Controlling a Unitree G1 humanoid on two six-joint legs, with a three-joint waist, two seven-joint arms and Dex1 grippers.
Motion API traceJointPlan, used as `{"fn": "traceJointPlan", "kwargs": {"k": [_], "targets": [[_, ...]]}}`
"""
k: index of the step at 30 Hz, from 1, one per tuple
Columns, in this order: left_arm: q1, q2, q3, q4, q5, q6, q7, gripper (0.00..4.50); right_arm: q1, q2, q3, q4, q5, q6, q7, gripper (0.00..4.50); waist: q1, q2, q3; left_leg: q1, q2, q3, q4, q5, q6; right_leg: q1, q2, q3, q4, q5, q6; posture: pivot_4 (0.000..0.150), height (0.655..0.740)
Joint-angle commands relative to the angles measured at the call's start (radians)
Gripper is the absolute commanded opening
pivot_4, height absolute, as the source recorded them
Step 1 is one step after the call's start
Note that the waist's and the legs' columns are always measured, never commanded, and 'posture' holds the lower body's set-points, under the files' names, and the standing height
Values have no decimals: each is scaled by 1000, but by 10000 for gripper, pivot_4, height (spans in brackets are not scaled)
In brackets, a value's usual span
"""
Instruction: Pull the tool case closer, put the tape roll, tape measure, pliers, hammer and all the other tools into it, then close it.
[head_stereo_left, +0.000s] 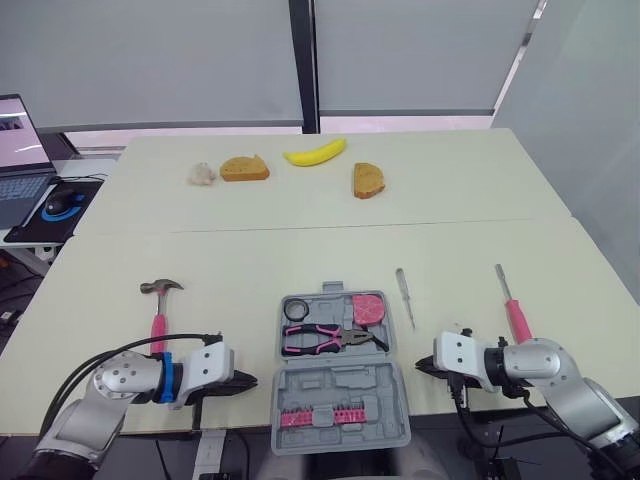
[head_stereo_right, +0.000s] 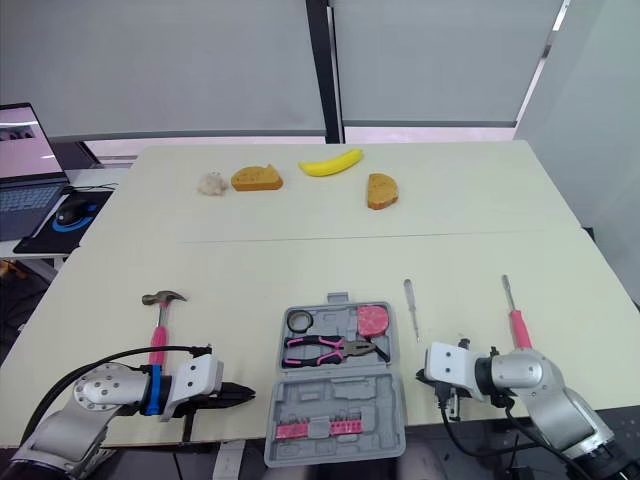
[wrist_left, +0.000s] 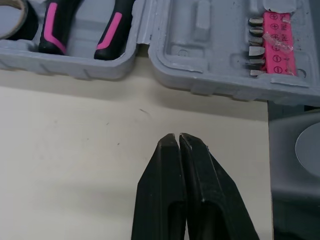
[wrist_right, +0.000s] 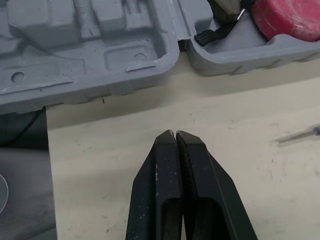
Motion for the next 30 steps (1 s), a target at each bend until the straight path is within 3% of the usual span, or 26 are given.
{"fn": "traceJointPlan", "kwargs": {"k": [1, 13, 30], "targets": [[-40, -30, -25, 6, 35, -14, 38, 374, -41, 25, 24, 35, -19, -38, -6, 0, 0, 0, 0, 0, 0, 0, 0, 0, 0, 0, 0, 0, 0, 0, 0, 1500, 7400], [-113, -91, -88, 22, 67, 7, 53, 374, -147, 127, 97, 138, -36, -57, -4, 0, -2, 0, 0, 0, 0, 0, 0, 0, 0, 0, 0, 0, 1, 0, 0, 1500, 7400], [-223, -154, -98, 71, 102, 28, 95, 374, -195, 206, 111, 134, -33, -1, -17, 0, -2, 0, 0, 1, -1, 0, 2, 0, 0, 0, 0, 0, 5, 0, 0, 1500, 7400]]}}
